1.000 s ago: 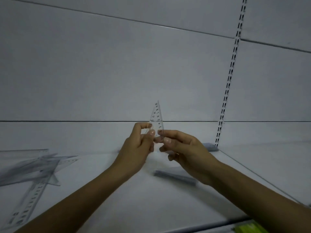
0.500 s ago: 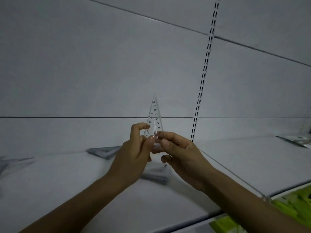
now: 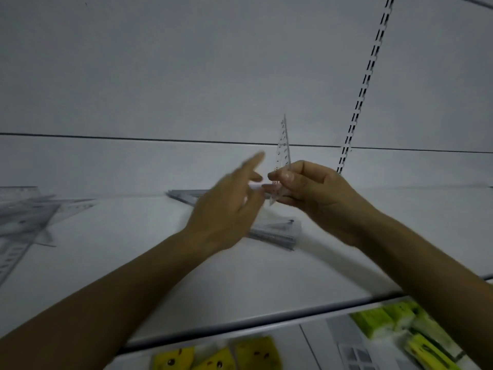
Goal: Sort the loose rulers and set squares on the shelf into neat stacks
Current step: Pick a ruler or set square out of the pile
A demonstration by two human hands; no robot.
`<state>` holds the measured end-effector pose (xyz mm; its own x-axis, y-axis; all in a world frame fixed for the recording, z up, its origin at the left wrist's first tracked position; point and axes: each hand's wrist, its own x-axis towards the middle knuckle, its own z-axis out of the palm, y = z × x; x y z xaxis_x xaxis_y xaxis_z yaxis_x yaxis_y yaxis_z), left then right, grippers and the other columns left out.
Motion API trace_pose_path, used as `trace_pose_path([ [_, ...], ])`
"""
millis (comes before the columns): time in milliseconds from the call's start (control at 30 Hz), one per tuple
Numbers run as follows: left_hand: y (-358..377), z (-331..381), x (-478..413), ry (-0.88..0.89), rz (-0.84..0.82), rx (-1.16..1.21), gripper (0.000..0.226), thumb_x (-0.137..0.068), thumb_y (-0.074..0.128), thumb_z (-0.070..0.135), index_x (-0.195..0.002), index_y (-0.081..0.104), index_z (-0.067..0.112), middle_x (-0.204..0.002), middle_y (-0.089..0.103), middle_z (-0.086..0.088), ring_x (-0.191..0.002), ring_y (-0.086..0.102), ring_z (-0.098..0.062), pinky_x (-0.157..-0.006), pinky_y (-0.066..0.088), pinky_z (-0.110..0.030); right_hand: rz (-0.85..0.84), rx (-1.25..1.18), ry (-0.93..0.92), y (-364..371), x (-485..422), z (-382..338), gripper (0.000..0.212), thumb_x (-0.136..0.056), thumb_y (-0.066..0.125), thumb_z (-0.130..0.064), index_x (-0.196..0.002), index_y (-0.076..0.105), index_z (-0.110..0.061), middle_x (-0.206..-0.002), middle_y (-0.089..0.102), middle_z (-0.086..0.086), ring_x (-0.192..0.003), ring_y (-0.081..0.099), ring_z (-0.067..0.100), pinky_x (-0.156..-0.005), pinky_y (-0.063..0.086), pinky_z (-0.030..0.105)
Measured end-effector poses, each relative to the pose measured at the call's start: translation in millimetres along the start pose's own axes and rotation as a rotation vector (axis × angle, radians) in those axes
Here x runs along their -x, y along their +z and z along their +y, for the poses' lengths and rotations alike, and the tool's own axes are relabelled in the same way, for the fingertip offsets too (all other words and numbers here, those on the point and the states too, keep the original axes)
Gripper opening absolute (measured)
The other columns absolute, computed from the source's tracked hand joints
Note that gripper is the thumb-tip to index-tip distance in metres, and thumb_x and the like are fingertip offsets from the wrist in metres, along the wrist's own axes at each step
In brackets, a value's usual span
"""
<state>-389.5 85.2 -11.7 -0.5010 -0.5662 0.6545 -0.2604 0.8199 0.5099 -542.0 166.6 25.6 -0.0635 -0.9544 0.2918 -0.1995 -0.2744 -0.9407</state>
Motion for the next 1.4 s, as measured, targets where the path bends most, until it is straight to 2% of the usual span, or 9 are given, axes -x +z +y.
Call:
trace_pose_path([
  [133,-8.7,-7.4,-10.4,-0.130,0.268,0.088,0.046,-0.098,0.040,0.026,-0.142,0.028,0.024,-0.125,0.054,0.001,-0.104,0.054,-0.015,-0.089,0.049,-0.033,-0.096,0.593,0.080,-23.6,-6.6,-3.1,0.062,-0.048,0.082,-0.041,-0.101,0.055,-0.021,-0.102,0.068,-0.005,-0.092,0.066,0.009,-0.086,0.054,0.033],
  [267,-8.6,-16.4,-12.5,-0.150,0.275,-0.011,0.046,-0.095,0.044,0.036,-0.138,0.037,0.020,-0.132,0.049,0.000,-0.117,0.046,-0.015,-0.096,0.040,-0.031,-0.215,0.720,0.085,-30.5,-15.5,5.6,0.061,-0.053,0.086,-0.036,-0.105,0.054,-0.031,-0.107,0.064,-0.010,-0.101,0.060,0.005,-0.091,0.050,0.030],
  [367,-11.5,-24.7,-12.7,-0.111,-0.018,-0.069,0.057,-0.086,0.045,0.061,-0.133,0.045,0.028,-0.135,0.047,0.006,-0.123,0.042,-0.012,-0.101,0.039,-0.039,-0.306,0.786,0.092,-29.0,-21.0,12.0,0.060,-0.058,0.087,-0.031,-0.107,0.053,-0.036,-0.109,0.062,-0.013,-0.106,0.055,0.001,-0.095,0.046,0.026],
  [500,-14.0,-31.6,-5.4,-0.197,-0.516,0.023,0.063,-0.069,0.064,0.061,-0.124,0.043,0.040,-0.123,0.051,0.020,-0.114,0.048,0.003,-0.087,0.042,-0.018,-0.369,0.865,0.106,-27.7,-23.2,16.3,0.069,-0.059,0.087,-0.035,-0.116,0.050,-0.038,-0.113,0.057,-0.015,-0.110,0.051,-0.001,-0.097,0.044,0.025],
  [733,-9.8,-43.0,-8.9,-0.130,-0.509,0.004,0.032,-0.072,0.077,0.037,-0.094,0.054,0.033,-0.098,0.062,0.020,-0.090,0.054,0.014,-0.072,0.042,-0.006,-0.400,0.887,0.142,-28.7,-20.1,22.6,0.067,-0.062,0.085,-0.036,-0.118,0.050,-0.037,-0.114,0.055,-0.016,-0.107,0.051,-0.001,-0.090,0.043,0.015],
  [967,-10.1,-42.5,-8.9,-0.079,-0.486,-0.005,0.029,-0.073,0.078,0.034,-0.089,0.053,0.031,-0.100,0.062,0.016,-0.095,0.057,0.004,-0.075,0.044,-0.015,-0.375,0.962,0.097,-22.1,-15.1,23.6,0.047,-0.070,0.080,-0.036,-0.108,0.053,-0.036,-0.109,0.057,-0.010,-0.097,0.054,0.007,-0.080,0.043,0.017],
  [1200,-31.0,-26.0,-15.2,-0.082,-0.460,-0.126,0.050,-0.069,0.077,0.049,-0.102,0.044,0.032,-0.110,0.053,0.009,-0.100,0.053,-0.013,-0.082,0.048,-0.031,-0.311,1.054,0.024,4.7,-23.0,-10.0,0.069,-0.073,0.076,-0.044,-0.133,0.045,-0.027,-0.130,0.048,-0.009,-0.114,0.046,0.009,-0.093,0.038,0.024],
  [1300,-71.6,-22.1,-13.2,-0.027,-0.533,-0.452,0.077,-0.072,0.069,0.059,-0.134,0.034,0.030,-0.136,0.045,0.006,-0.118,0.048,-0.015,-0.095,0.045,-0.036,-0.295,1.071,-0.005,39.2,-34.2,-19.1,0.078,-0.073,0.074,-0.047,-0.138,0.036,-0.027,-0.141,0.044,-0.005,-0.120,0.044,0.009,-0.092,0.035,0.022],
  [1400,-124.0,-35.4,2.9,0.013,-0.600,-0.752,0.090,-0.077,0.058,0.065,-0.147,0.015,0.030,-0.152,0.028,0.008,-0.134,0.033,-0.015,-0.106,0.033,-0.034,-0.295,1.066,-0.027,83.9,-39.2,-22.6,0.083,-0.074,0.073,-0.048,-0.143,0.031,-0.027,-0.146,0.038,-0.005,-0.127,0.039,0.010,-0.096,0.032,0.022],
])
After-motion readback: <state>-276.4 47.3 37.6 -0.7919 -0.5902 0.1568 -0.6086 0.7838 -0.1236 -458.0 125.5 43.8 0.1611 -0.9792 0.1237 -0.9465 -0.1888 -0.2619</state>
